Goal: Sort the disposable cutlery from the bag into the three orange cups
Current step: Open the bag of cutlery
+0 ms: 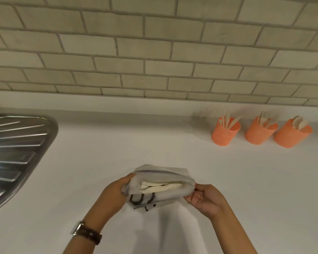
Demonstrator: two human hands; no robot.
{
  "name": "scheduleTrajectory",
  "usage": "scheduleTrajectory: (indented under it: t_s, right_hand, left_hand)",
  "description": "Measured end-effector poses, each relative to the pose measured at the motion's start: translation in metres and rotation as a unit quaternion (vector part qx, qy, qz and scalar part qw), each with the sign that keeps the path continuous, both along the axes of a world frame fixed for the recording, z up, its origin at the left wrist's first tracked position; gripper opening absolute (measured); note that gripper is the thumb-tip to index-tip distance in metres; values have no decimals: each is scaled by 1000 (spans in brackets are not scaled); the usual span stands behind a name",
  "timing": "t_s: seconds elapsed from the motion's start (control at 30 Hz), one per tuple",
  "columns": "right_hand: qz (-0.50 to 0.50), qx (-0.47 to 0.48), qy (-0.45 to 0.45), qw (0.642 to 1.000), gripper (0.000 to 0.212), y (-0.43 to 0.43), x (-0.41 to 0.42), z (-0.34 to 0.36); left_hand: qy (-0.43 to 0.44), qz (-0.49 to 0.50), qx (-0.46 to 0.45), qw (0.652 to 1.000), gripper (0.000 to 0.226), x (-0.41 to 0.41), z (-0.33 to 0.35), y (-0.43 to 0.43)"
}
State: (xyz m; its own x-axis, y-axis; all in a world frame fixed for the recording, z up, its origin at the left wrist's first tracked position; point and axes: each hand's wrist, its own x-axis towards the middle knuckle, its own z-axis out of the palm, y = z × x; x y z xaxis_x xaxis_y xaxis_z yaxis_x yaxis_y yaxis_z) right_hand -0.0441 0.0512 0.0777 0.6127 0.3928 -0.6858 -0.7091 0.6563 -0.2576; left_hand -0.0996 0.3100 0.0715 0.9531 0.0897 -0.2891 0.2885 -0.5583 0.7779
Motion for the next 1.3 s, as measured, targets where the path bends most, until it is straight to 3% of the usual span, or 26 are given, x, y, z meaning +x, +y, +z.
scheduleTrajectory:
  t_s: [0.07,0.17,0.27,0.3,0.33,0.47,0.53,0.63,0.7,0.83,0.93,1.07,1.23,1.3]
  right_hand:
    - [19,-12,-19,1000,31,2,1,0]
    - [72,-70,-100,990,34,-1,1,4]
    - [145,-200,-213,945,32,-5,1,10]
    - [161,-287,-259,908,40,-5,2,10]
    - [169,-378,-313,855,44,-5,2,10]
    - [160,-583,-505,616,46,5,3,12]
    - [159,-638,-536,530,47,5,5,13]
    - [156,-676,-525,493,46,0,10,15]
    - [190,-703,-509,460,47,-2,16,17]
    - [303,-699,-460,456,62,6,26,26]
    - [326,-705,-445,446,70,15,31,31]
    - [316,-721,-474,394,80,27,42,40]
    - [206,-741,-533,353,89,29,42,57]
    - [215,-741,-539,337,90,26,35,48]
  left_hand:
    - [46,56,-235,969,56,5,7,2]
    - [73,152,-509,844,56,12,7,9]
    - [64,195,-682,702,52,17,7,10]
    - [54,199,-697,687,39,17,9,9]
    - [47,204,-685,697,25,18,11,6]
    - [12,203,-451,869,27,23,16,-5]
    - [-13,237,-368,899,34,23,15,-2]
    - [-68,229,-327,914,31,21,12,4]
    - [-122,184,-252,942,39,17,12,6]
    - [-184,96,26,978,56,12,16,6]
    - [-171,10,224,959,55,17,19,8]
    - [-101,-41,241,964,60,31,35,6]
    - [-157,-10,253,955,60,36,52,2]
    - [-150,-7,237,960,59,29,48,-4]
